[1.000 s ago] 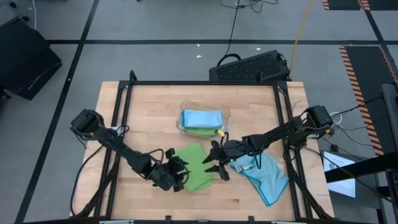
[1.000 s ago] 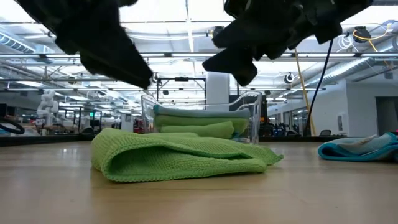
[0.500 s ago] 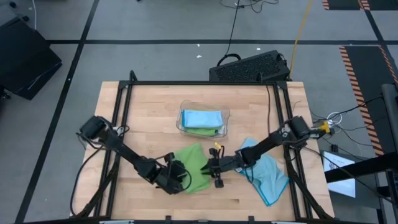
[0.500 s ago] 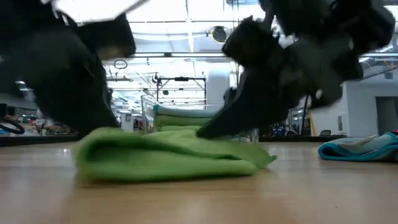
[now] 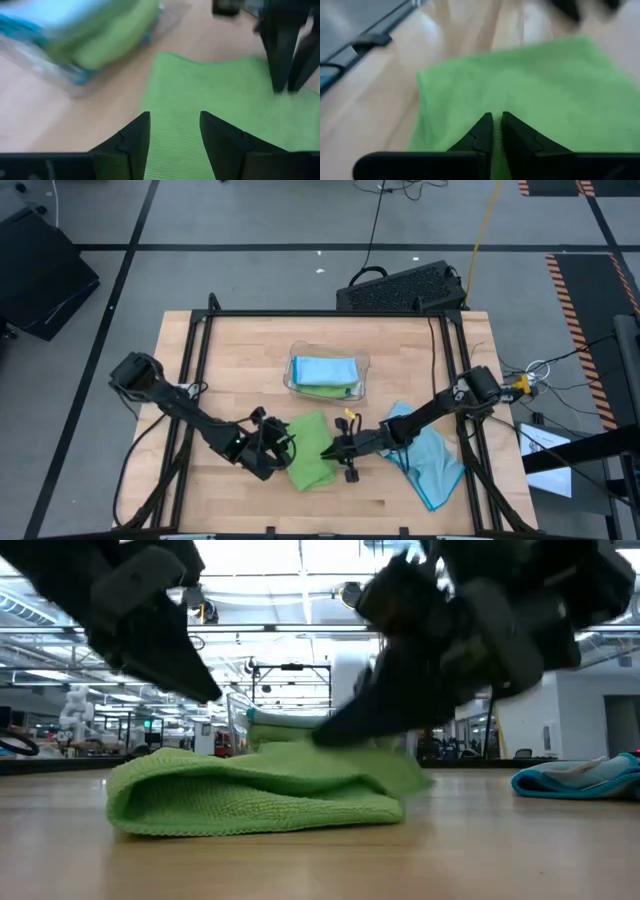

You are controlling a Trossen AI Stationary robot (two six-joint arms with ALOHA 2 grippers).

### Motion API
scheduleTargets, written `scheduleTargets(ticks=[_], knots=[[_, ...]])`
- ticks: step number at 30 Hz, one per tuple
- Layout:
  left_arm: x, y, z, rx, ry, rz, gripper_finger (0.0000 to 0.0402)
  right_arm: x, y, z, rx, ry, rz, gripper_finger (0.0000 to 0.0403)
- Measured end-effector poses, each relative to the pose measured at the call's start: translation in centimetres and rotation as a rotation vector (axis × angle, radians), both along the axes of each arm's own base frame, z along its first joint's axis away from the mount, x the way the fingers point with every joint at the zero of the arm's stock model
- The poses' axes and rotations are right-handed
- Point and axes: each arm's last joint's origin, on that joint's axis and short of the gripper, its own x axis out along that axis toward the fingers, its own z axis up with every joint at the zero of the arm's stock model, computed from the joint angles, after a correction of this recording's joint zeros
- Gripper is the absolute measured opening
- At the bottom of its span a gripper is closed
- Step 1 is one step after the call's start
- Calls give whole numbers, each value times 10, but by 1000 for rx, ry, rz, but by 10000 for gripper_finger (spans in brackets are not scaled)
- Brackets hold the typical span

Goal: Fold microfiber towels
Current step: Fold the green microfiber cloth

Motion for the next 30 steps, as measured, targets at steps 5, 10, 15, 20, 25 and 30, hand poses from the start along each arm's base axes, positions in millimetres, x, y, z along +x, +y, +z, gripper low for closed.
scheduleTargets(ticks=[5, 10, 15, 20, 25, 30], knots=[[-15, 7, -31, -64, 10, 62, 175, -4, 5, 22, -54, -64, 52, 31], [-35, 16, -54, -152, 53, 136, 175, -9, 11, 31, -75, -95, 88, 31], [-36, 16, -44, -173, 22, 130, 175, -12, 12, 27, -132, -55, 116, 31], [-39, 21, -27, -239, -56, 208, 188, -12, 8, 23, -184, -28, 128, 31], [-42, 24, -25, -299, -75, 267, 243, -11, 7, 24, -184, -37, 125, 31], [-41, 31, -30, -370, -31, 341, 311, -11, 6, 23, -187, -28, 126, 31]])
